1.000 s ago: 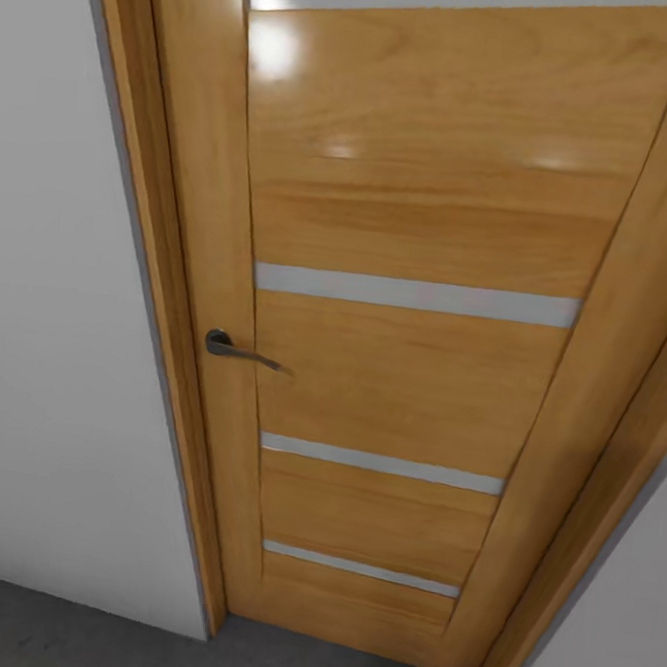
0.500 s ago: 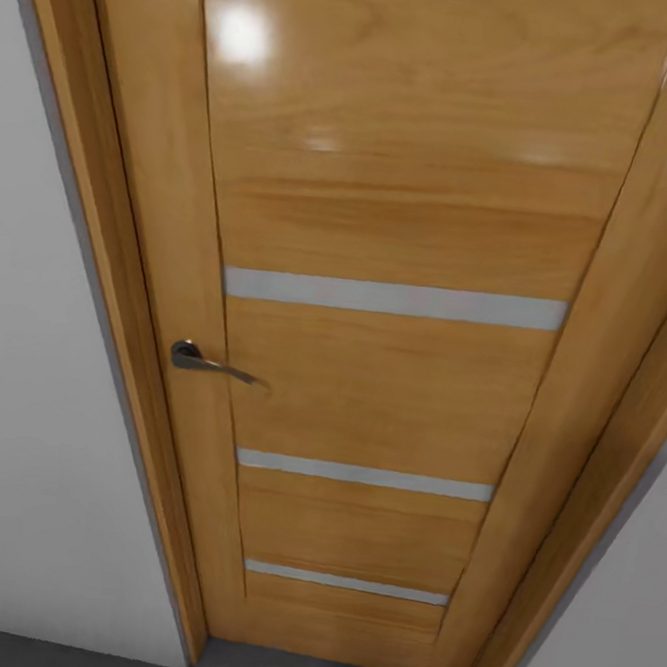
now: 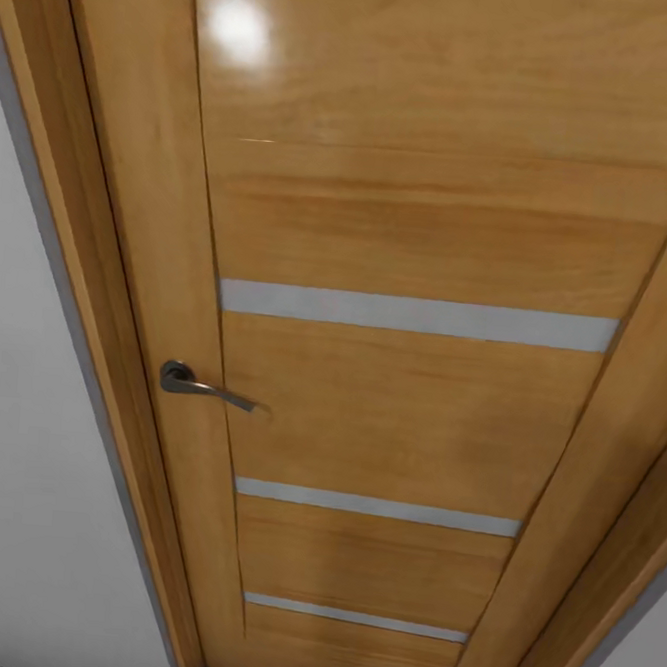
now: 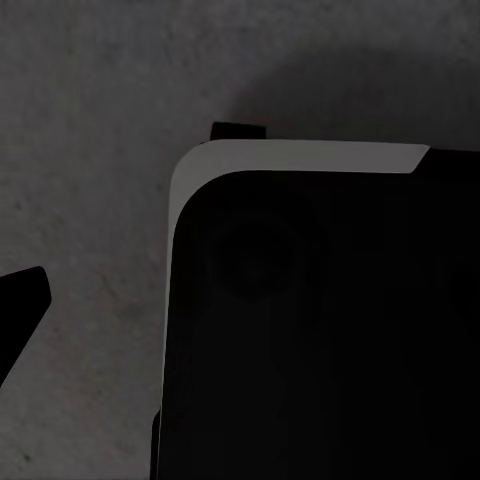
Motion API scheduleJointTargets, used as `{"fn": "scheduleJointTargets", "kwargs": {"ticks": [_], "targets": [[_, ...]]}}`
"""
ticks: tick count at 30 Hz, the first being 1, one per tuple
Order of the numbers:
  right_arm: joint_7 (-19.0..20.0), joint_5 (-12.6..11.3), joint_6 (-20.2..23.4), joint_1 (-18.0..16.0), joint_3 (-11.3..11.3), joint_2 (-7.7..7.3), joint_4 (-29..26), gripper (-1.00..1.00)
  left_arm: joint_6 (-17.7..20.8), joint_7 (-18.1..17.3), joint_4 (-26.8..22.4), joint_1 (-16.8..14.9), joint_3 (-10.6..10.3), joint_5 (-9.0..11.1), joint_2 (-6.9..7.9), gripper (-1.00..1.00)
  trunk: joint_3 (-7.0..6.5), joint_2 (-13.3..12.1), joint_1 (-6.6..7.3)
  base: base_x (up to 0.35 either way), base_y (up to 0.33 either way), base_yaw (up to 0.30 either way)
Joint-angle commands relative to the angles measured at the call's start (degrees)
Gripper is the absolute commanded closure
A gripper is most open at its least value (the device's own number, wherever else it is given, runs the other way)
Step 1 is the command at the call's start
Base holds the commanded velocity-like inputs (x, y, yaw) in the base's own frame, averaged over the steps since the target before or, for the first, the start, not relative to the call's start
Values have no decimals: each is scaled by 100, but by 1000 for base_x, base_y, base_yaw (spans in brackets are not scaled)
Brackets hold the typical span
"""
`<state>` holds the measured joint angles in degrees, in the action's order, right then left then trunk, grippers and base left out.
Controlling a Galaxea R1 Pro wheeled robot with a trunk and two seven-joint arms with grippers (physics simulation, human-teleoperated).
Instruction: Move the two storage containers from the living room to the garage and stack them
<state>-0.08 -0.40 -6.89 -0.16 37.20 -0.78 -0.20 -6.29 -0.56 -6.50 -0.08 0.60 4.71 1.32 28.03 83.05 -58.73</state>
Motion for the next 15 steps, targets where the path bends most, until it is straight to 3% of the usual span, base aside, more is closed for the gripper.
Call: {"fn": "scheduleJointTargets", "kwargs": {"ticks": [1,4,15], "targets": [[-1,-4,-14,-2,16,-1,0,-100,-12,-6,-1,-1,3,49,0,-100,5,3,0,16,1,0],[-1,-4,-14,-2,16,-1,1,-100,-12,-6,-1,-1,2,48,0,-100,5,3,0,7,1,-37],[-1,-4,-14,-2,16,-1,-2,-100,-12,-6,-1,-1,1,48,-1,-100,5,3,0,1,0,-160]]}}
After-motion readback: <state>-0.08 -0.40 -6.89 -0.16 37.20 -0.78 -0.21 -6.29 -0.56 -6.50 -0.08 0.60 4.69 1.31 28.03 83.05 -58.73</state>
